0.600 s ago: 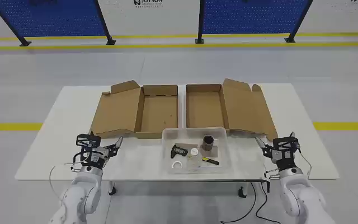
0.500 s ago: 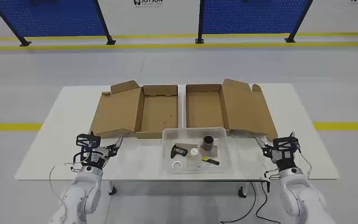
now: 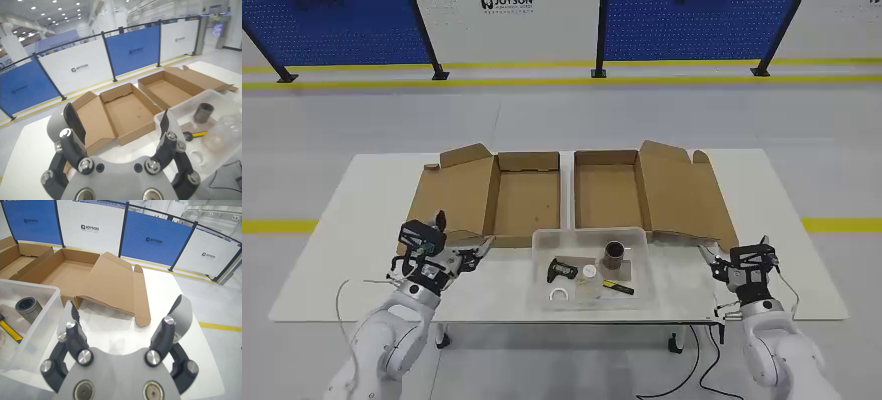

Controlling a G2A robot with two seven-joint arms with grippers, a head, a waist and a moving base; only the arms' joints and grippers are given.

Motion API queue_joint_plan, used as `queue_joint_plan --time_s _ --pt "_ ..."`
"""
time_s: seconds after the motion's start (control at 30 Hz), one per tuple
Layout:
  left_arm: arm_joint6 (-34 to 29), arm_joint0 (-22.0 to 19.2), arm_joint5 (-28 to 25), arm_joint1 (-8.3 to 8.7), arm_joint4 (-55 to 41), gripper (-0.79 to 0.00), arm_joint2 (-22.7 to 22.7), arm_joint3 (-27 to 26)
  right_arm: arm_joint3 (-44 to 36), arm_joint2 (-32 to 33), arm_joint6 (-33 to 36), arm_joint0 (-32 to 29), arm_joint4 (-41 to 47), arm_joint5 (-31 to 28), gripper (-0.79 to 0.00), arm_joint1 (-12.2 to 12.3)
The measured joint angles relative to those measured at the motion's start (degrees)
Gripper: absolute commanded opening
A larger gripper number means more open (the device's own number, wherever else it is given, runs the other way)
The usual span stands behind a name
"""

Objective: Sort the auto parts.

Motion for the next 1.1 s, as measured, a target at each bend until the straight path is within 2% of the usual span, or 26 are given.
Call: queue_joint_plan --time_s 0.17,0.43,0.83,1.1 --pt "-3.18 -1.32 -6.58 0.02 -0.40 0.000 4.57 -2.64 0.00 0.00 0.00 0.00 0.00 0.00 0.000 0.00" --pt "-6.75 -4.92 -9.99 -0.54 3.41 0.000 15.01 -0.35 0.00 0.00 0.00 0.00 0.00 0.00 0.000 0.00" --pt "-7.76 -13.21 -8.37 -2.34 7.74 0.000 28.08 8.71 0.00 0.00 0.00 0.00 0.00 0.00 0.000 0.00" --pt "-8.13 -17.27 -5.21 -3.65 6.87 0.000 32.74 13.94 0.00 0.00 0.00 0.00 0.00 0.00 0.000 0.00"
